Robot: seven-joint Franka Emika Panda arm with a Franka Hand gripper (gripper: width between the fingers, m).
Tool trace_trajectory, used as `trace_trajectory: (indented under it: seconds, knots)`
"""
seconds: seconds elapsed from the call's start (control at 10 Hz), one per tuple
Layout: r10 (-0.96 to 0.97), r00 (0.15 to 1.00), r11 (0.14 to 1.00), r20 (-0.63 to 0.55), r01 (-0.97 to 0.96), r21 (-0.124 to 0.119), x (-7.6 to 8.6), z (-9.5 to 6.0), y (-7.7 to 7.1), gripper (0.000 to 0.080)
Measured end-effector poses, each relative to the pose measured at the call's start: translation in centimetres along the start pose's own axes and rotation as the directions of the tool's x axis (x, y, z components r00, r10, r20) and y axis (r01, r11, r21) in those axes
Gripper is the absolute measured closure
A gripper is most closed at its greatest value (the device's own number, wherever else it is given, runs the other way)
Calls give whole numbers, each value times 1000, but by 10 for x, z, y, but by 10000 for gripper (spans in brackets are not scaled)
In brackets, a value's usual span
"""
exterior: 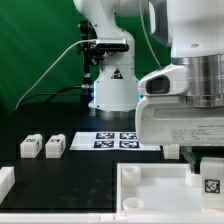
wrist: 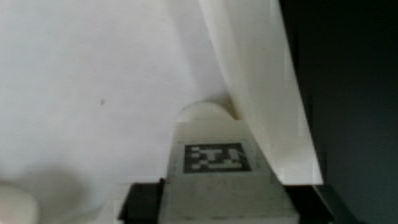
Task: Assemble one leg
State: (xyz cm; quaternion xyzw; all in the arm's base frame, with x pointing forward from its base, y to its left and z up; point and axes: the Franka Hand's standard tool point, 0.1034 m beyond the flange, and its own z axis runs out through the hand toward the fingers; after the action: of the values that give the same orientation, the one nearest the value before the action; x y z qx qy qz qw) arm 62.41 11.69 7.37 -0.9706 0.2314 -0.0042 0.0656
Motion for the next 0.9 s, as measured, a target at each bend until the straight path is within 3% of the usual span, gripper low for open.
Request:
trace_trajectory:
  seconds: [0.2, 0.3, 0.5, 0.6, 0.7, 0.9]
  knots:
    - [291, 956, 956, 15, -292, 22, 1, -1, -1, 508]
    - [471, 882, 882, 20, -471, 25, 2, -1, -2, 508]
    - [793, 608, 607, 36, -794, 20, 2, 1, -7, 508]
    - [884, 465, 464, 56, -886, 24, 3, 2, -8, 507]
    - [917, 394, 393, 70, -919, 22, 5, 1, -7, 507]
    - [924, 374, 374, 76, -927, 20, 4, 1, -6, 506]
